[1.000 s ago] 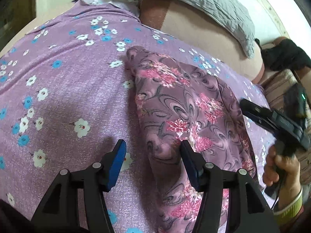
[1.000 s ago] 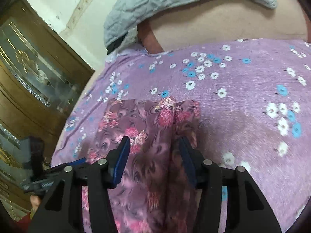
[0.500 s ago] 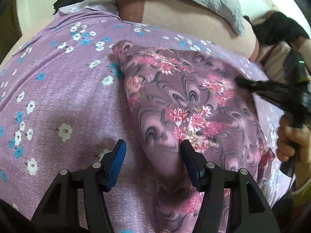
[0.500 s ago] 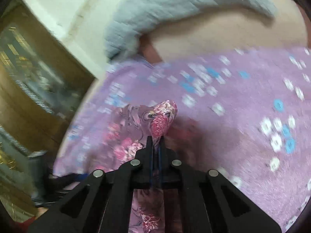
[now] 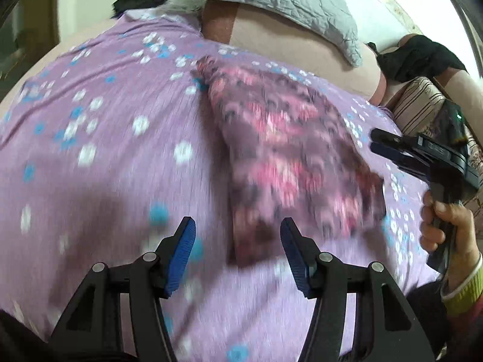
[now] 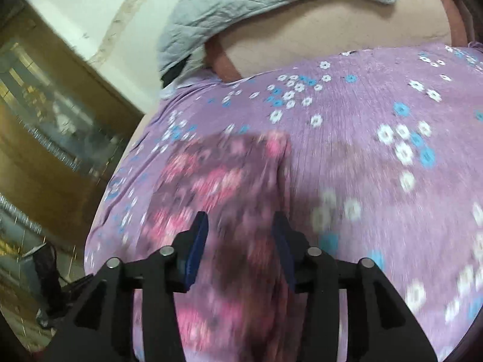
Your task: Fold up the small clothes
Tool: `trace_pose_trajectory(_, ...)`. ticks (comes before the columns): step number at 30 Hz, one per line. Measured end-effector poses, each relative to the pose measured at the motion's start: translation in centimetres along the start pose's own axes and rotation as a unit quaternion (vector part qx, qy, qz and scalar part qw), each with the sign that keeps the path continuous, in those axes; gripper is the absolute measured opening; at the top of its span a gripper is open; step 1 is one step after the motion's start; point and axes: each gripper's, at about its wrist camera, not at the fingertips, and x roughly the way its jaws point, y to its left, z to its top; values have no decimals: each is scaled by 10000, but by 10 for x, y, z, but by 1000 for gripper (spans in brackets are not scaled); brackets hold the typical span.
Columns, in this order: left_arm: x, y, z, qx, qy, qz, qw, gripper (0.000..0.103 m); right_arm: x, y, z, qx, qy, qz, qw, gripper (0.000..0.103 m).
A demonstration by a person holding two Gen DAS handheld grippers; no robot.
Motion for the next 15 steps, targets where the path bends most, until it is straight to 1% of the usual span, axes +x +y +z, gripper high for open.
trace_pose_trajectory(2,3,-9,-18,112,80,134,9998,60,-14,1,-22,32,35,22,10000,47)
trace_pose_trajectory(4,11,-18,-25,280,207,309,9989,60,-22,1,-41,61,76,-20,10000,47)
trace_pose_trajectory(5,14,-23,-28,380,212,422,9982,60,-25,1,-47,49,89,-57,9999,47)
trace_pose_trajectory(7,18,-26,-31,415,124,609,9972,60,-27,1,-59,66,98,-124,9999,47)
trace_pose_trajectory(11,30,-24,-26,144,7,862,9962,60,-20,-3,-71,142,213,-119,9996,47)
trace_pose_trajectory(12,35,-22,-24,54,1,999,9950,60,-19,-3,-74,139,236,-109,9996,47)
trace_pose_trajectory(15,39,-15,-15,-97,-102,1042,9945,60,-10,1,-79,101,303,-102,9994,47)
